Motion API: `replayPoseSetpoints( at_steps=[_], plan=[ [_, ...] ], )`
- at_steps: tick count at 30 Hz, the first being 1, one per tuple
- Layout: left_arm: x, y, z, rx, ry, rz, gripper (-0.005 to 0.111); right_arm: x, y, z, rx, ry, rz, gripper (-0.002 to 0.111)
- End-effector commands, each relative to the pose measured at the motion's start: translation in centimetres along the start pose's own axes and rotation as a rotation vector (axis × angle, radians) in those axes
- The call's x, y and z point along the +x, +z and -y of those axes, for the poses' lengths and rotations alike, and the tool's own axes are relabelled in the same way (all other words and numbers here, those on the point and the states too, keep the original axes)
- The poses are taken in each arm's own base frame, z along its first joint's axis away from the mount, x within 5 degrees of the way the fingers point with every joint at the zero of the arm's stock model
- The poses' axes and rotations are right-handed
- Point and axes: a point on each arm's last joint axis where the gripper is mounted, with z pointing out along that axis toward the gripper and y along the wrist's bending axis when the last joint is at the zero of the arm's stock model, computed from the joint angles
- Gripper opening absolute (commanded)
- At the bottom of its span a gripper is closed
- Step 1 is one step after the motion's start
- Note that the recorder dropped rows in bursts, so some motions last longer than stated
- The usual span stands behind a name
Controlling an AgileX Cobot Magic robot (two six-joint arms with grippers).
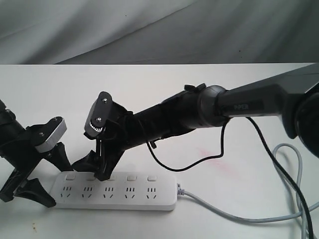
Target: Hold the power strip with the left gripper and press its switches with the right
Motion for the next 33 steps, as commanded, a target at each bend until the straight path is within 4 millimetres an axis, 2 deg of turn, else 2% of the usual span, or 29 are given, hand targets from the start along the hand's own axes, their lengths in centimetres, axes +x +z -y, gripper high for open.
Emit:
replayPoseSetpoints(
  at_steps=[1,7,12,19,22,27,33],
  plan=[
    [0.0,0.1,0.1,0.012,0.009,-0.003,0.042,-0.8,0.7,0.2,0.090,-0.028,-0.027,0.075],
    [0.0,0.1,0.1,0.012,0.009,-0.003,0.042,-2.5,0.7,1.0,0.121,0.020,-0.053,0.075],
    [0.0,0.1,0.1,0.012,0.009,-0.003,0.042,-2.2,0.9,0.5,0.088,0.051,-0.143,0.075],
    [0.0,0.1,0.1,0.012,0.009,-0.003,0.042,-2.2,1.0,0.3,0.076,0.076,-0.146,0.075],
    [0.0,0.1,0.1,0.012,0.009,-0.003,0.042,-2.5,1.6,-0.3,0.072,0.085,-0.122,0.075],
    [0.0,0.1,0.1,0.012,0.009,-0.003,0.042,-1.5,2.0,-0.2,0.085,0.090,-0.185,0.075],
    [0.0,0.1,0.1,0.012,0.009,-0.003,0.042,-1.8,2.2,-0.6,0.074,0.080,-0.180,0.075]
  ],
)
